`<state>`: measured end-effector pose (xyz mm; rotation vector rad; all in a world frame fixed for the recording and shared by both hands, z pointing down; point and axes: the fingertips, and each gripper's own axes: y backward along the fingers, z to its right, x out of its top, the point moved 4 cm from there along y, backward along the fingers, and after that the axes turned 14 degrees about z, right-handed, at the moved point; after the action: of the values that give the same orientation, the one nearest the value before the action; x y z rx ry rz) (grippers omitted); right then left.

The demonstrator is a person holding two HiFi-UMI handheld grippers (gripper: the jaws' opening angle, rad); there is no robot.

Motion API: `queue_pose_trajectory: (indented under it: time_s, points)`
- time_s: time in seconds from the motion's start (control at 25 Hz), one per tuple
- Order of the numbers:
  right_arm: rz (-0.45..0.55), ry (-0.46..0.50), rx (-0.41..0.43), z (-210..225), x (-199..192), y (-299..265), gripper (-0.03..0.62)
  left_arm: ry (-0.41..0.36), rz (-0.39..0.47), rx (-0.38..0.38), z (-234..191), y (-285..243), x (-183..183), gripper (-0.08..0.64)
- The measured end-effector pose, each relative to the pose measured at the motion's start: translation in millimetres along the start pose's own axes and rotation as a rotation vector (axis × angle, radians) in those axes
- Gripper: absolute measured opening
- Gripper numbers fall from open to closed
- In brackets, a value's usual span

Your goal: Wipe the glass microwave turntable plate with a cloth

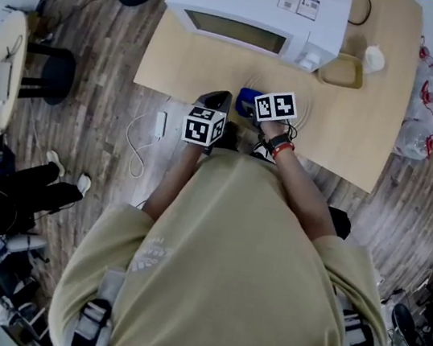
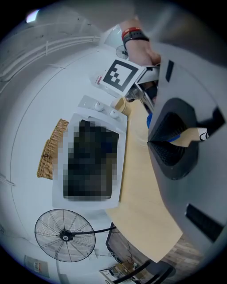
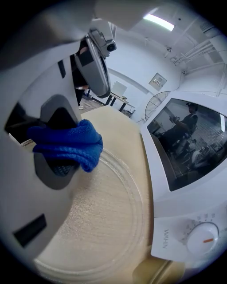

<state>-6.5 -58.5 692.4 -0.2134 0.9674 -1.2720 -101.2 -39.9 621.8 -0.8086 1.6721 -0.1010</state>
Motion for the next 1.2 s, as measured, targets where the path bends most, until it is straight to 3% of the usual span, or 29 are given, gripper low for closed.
queue_pose_trajectory:
  time_s: [1.2]
  points:
    - [0.092,-0.095,-0.069,37,-11,49,0.127,-0.054,-0.022,-0.118,47,-23,-1,0.017]
